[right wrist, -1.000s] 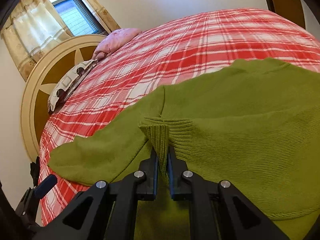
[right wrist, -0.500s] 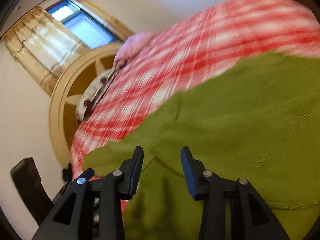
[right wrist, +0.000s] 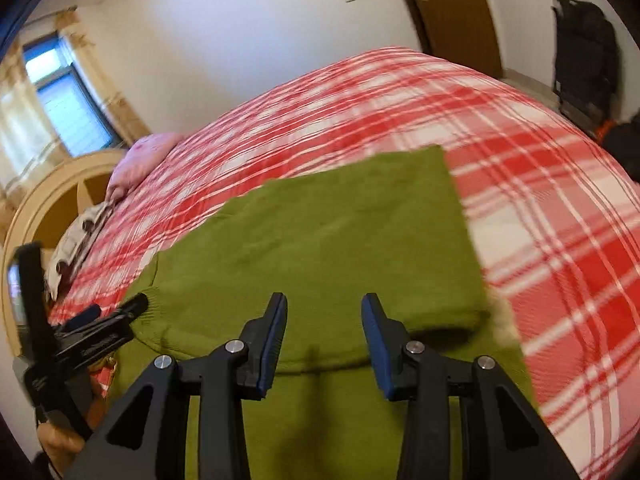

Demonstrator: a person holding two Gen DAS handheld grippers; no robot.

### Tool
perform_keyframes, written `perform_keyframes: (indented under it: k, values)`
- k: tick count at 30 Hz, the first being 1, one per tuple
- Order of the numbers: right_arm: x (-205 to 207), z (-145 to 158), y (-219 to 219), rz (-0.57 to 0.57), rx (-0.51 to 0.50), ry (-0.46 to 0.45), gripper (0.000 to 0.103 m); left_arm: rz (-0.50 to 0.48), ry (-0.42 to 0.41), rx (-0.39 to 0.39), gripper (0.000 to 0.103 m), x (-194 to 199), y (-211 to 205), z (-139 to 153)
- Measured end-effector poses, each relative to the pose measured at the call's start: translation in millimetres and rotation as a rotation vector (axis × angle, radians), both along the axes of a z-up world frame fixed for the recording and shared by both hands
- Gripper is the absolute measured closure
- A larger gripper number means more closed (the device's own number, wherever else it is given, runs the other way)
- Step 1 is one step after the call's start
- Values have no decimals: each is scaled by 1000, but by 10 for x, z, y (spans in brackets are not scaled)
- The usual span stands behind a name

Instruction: Fold small clothes

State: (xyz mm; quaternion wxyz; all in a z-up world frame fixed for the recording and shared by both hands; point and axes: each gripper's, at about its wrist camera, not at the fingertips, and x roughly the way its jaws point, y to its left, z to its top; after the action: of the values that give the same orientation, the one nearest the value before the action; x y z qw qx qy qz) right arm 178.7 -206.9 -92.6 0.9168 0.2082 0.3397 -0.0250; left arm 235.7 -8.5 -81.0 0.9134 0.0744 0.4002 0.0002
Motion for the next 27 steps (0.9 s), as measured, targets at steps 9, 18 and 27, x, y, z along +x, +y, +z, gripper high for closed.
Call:
perform_keyframes:
  k: [9, 18, 27]
  values:
    - [-148, -318, -71, -8, 47, 65, 63, 164, 100, -10, 0, 24, 474, -338]
    - [-235, 30, -17, -27, -75, 5, 63, 282, 99, -58, 0, -83, 923, -301]
    - [673, -116, -5, -4, -204, 99, 63, 287, 102, -57, 0, -61, 956, -344]
